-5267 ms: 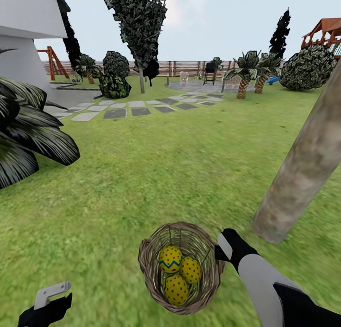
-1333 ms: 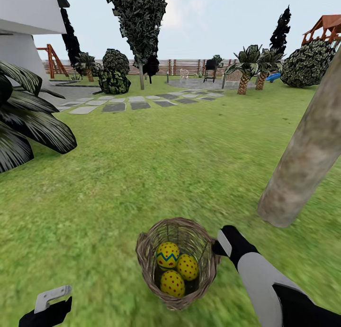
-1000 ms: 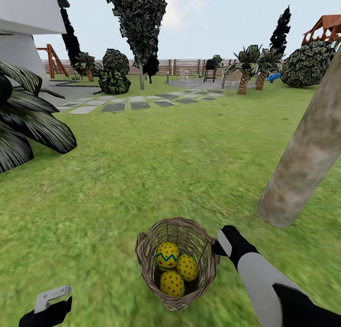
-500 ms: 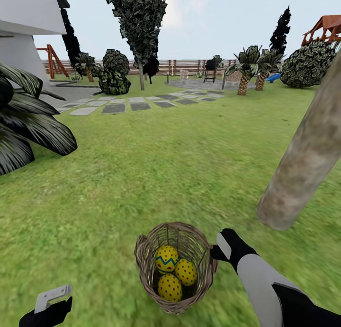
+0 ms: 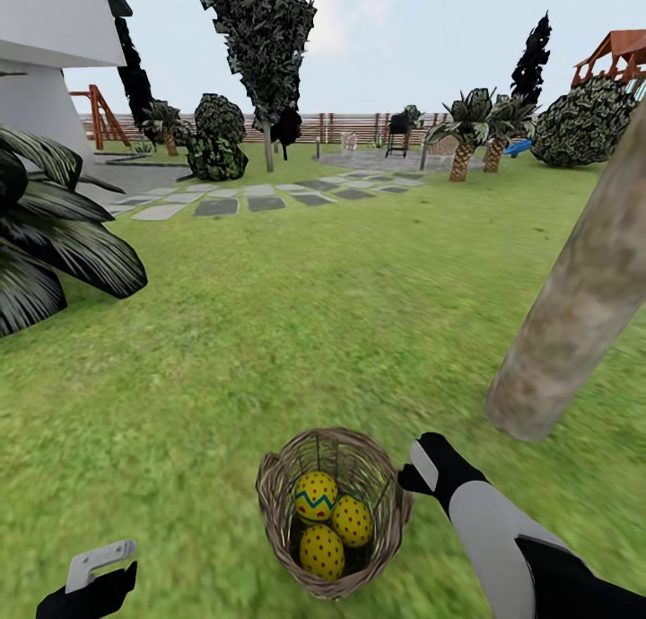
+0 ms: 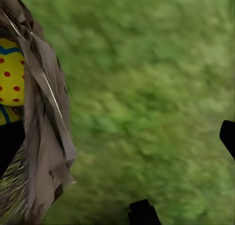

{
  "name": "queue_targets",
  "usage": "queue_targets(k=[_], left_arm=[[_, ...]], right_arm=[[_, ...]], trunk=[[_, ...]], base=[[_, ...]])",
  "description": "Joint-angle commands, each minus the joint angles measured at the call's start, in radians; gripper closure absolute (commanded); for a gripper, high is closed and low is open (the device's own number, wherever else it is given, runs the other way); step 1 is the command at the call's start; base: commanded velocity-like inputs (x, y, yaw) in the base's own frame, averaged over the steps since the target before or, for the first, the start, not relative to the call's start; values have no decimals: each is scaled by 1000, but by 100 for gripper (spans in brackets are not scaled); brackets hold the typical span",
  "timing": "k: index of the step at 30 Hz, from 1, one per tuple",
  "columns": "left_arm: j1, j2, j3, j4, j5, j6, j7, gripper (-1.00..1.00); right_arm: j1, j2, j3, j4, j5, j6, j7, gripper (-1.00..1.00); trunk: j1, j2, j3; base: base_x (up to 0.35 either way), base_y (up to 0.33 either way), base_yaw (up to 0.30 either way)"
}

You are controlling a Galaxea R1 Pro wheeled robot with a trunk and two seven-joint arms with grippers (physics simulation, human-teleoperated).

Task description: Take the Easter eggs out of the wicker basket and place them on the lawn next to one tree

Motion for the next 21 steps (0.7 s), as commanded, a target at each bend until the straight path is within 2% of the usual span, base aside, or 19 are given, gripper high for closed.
queue_targets(k=[1, 21], left_arm=[[0, 0, -1, -2, 2, 5, 4, -100], [0, 2, -1, -1, 1, 5, 4, -100]], right_arm=[[0, 1, -4, -2, 0, 4, -4, -100], [0, 1, -4, -2, 0, -1, -3, -100]], trunk=[[-4, 7, 3], [-81, 147, 65]], base=[[0, 0, 0], [0, 0, 0]])
